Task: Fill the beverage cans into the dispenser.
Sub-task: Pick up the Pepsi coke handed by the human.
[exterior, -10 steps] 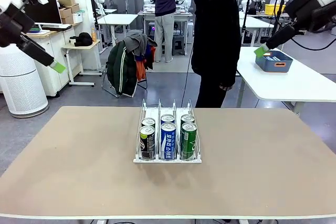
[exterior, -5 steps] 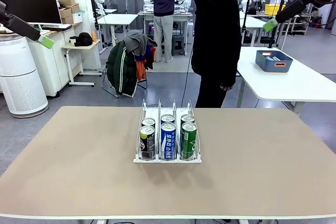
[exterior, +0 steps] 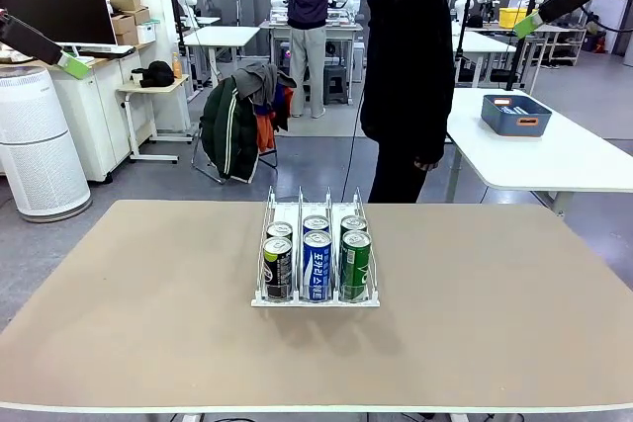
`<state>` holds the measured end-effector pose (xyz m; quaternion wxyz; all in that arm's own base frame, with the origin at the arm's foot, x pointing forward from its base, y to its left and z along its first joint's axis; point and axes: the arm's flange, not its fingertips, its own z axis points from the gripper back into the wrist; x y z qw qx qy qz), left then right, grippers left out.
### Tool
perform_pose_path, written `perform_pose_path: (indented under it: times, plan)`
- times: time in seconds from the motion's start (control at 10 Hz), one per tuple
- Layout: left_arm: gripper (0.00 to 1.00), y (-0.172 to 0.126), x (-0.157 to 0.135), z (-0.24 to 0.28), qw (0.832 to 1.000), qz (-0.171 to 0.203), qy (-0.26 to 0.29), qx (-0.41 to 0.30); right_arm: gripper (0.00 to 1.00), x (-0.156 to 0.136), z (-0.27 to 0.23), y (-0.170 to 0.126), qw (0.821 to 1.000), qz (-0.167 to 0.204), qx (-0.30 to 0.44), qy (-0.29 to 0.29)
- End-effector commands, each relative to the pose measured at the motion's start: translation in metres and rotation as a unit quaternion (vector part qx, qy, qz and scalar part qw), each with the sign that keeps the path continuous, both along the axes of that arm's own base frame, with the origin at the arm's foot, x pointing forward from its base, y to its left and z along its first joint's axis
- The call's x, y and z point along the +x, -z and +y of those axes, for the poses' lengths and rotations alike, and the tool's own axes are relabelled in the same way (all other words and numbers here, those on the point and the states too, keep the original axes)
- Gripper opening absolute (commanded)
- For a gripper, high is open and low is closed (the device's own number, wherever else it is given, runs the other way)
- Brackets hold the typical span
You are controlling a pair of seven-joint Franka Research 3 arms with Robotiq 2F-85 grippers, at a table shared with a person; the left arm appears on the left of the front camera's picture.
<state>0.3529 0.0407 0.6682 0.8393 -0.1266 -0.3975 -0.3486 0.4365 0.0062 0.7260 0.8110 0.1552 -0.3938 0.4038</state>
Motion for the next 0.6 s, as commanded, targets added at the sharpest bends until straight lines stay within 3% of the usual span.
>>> perform_pose_path:
  times: [0.0, 0.3, 0.5]
  plan:
    - [1.00, 0.005, -0.002, 0.003, 1.000, -0.014, 0.006, -0.004, 1.00, -0.005, -0.014, -0.003, 1.000, -0.009, 0.020, -0.014]
    - [1.00, 0.004, -0.009, -0.012, 1.000, -0.012, 0.024, -0.007, 1.00, -0.012, -0.013, -0.002, 0.999, -0.008, 0.029, -0.009]
    - [1.00, -0.002, -0.003, -0.002, 1.000, -0.003, 0.001, 0.001, 1.00, -0.008, -0.015, -0.009, 1.000, -0.009, 0.021, 0.002]
